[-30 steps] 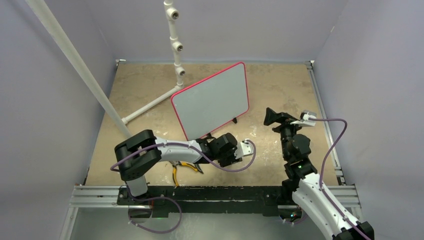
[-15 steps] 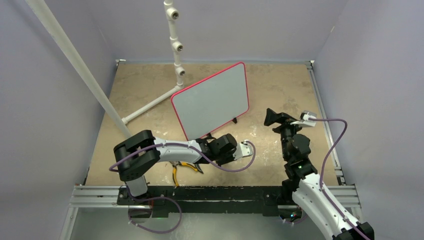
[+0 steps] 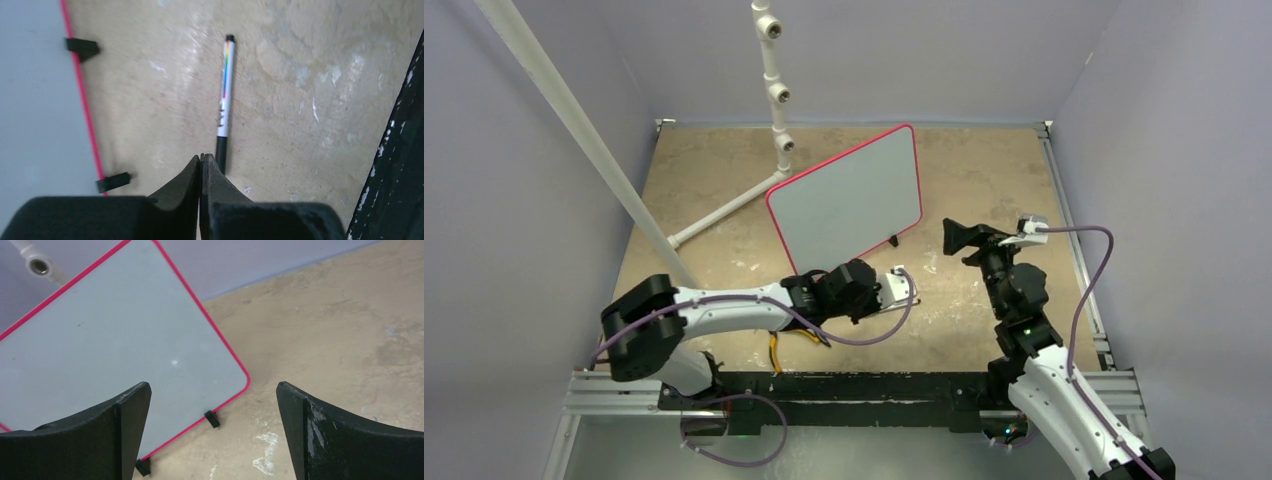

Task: Write a sentence on the whiteboard
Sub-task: Open the whiteboard marker at the center of the board.

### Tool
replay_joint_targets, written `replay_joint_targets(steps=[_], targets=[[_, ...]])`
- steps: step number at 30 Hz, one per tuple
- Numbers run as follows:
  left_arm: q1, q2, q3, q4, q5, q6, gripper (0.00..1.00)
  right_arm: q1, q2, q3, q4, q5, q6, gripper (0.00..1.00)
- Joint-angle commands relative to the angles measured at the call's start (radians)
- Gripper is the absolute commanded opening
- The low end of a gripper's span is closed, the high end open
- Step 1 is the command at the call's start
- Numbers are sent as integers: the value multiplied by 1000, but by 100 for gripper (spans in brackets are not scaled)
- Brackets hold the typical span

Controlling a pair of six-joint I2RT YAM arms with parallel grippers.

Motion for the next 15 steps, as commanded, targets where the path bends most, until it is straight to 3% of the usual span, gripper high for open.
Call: replay_joint_targets(steps=[1, 4, 8, 12, 15], targets=[[37, -134, -24, 80, 12, -18, 0, -2, 4, 81, -65, -166, 3, 97], [69, -197, -36, 61, 35, -17, 0, -2, 8, 95, -83, -278, -10, 97], [131, -209, -38, -15, 147, -15, 1, -2, 17, 138, -171, -299, 4, 96], [132, -155, -23, 7, 210, -39, 25, -2, -4, 124, -151, -246, -1, 96], [124, -65, 18, -8, 270, -53, 33, -2, -20, 98, -105, -207, -9, 96]])
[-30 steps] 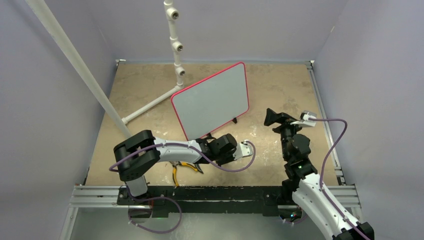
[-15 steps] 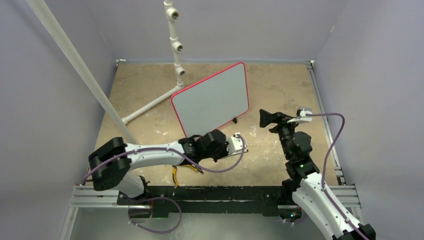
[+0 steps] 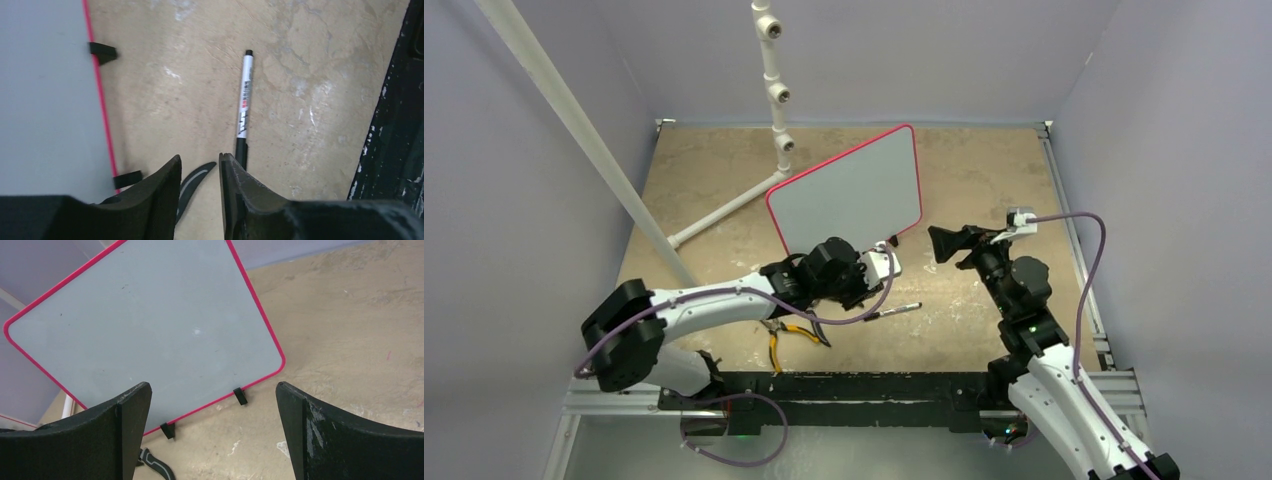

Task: Write a sentence on the whiteboard
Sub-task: Open the whiteboard marker at the center of the board.

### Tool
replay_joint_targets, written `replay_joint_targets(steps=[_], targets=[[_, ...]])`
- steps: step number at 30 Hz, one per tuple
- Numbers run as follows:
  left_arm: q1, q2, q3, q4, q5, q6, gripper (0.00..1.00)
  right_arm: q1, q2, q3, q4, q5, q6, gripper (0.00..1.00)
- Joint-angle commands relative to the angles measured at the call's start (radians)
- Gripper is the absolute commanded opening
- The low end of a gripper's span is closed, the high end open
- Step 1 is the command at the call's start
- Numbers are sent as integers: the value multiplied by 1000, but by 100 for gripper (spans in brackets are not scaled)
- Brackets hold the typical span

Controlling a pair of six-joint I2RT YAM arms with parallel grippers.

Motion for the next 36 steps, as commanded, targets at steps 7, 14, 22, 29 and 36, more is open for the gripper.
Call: replay_joint_targets(steps=[7, 14, 22, 29, 36], targets=[[-56, 200, 59, -32, 113, -37, 37, -2, -68, -69, 123, 89, -15, 95], [-56, 265, 86, -39, 119, -30, 35, -2, -93, -110, 151, 93, -15, 95], [-56, 311, 99, -61, 105, -19, 31, -3, -91, -116, 161, 87, -16, 95], [-59, 332, 97, -91, 65, -12, 30, -3, -97, -122, 162, 92, -16, 95], [-59, 352, 102, -97, 42, -12, 29, -2, -100, -124, 163, 90, -15, 95]])
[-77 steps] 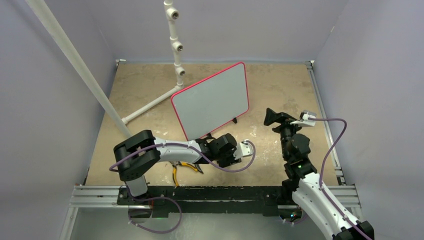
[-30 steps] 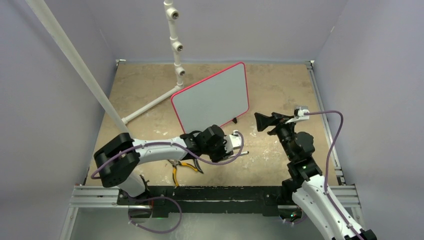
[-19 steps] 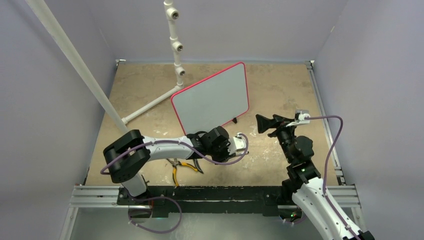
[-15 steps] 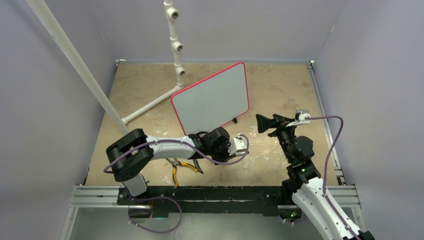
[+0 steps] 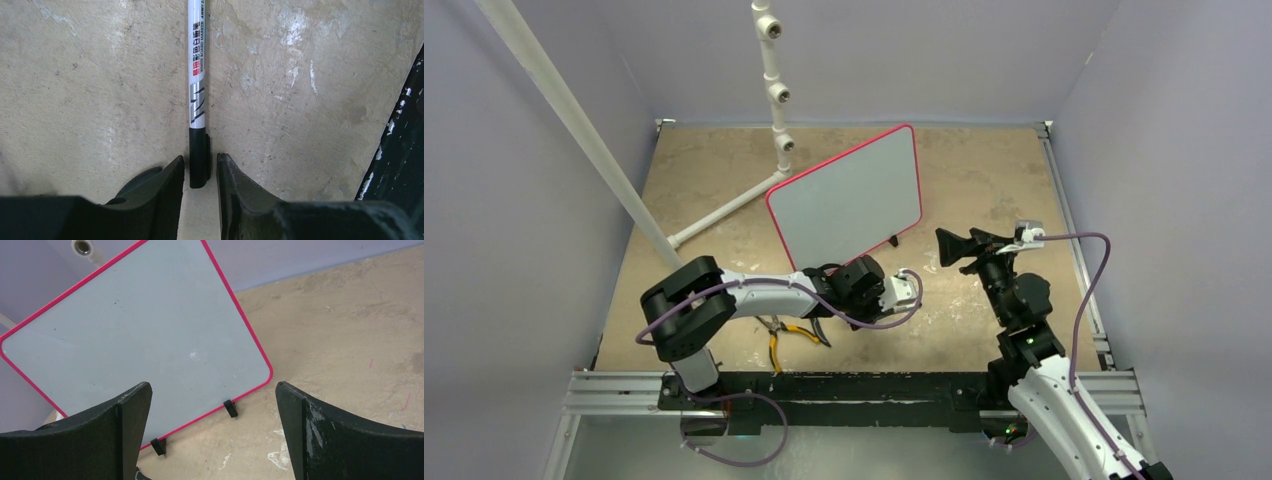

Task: Write a sentence on the whiteboard
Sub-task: Open the whiteboard marker at the center of the board.

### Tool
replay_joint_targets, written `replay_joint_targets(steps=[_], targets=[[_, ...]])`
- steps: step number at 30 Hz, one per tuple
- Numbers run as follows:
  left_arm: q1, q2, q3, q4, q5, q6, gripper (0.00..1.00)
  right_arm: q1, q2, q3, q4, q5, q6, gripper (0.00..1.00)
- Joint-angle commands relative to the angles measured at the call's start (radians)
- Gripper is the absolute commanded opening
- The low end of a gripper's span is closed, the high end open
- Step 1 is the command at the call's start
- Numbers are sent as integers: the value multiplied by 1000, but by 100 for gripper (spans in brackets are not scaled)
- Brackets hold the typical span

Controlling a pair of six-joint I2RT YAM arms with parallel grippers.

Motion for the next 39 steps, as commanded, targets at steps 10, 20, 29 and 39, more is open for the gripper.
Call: replay_joint_targets(steps=[10, 20, 29, 39], targets=[[-5, -1, 19, -26, -19, 11, 0, -2, -26, -7, 39, 2, -17, 95], [-5, -200, -39, -18, -94, 26, 0, -2, 64, 16, -7, -143, 12, 96], [7, -397, -112, -26, -160, -4, 0, -3, 194, -21, 147, -508, 188, 99], [57, -520, -131, 14, -58, -35, 0, -3, 347, -71, 378, -814, 309, 95]])
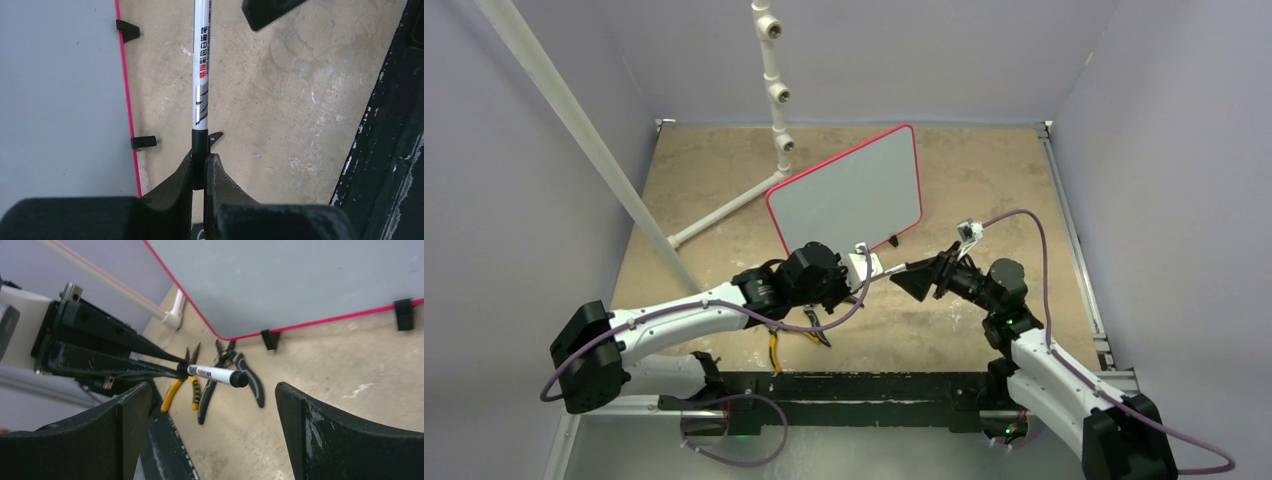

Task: Write a sentence on the whiteboard
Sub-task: Open the whiteboard marker at the center of the board.

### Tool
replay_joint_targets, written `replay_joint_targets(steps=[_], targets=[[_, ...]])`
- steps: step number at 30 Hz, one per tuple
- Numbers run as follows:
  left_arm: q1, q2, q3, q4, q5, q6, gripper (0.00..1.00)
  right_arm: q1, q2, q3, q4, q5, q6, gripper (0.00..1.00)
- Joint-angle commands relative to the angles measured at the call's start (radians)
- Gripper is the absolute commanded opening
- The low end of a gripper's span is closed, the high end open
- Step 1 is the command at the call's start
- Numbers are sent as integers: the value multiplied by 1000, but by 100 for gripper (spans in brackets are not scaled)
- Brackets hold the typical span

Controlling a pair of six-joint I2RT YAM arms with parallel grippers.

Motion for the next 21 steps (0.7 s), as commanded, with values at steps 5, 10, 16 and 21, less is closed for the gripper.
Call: replay_joint_targets(steps=[5, 10, 16, 21], targets=[[13, -65, -2, 56, 124, -40, 0, -3, 24, 5, 211, -152, 79, 88], [15, -92, -7, 56, 131, -31, 0, -3, 43, 72, 96, -171, 6, 81], [15, -94, -7, 64, 156, -35, 0, -3, 57, 88, 85, -194, -11, 70], [15, -95, -5, 58, 160, -32, 0, -2, 83, 110, 64, -195, -38, 62]])
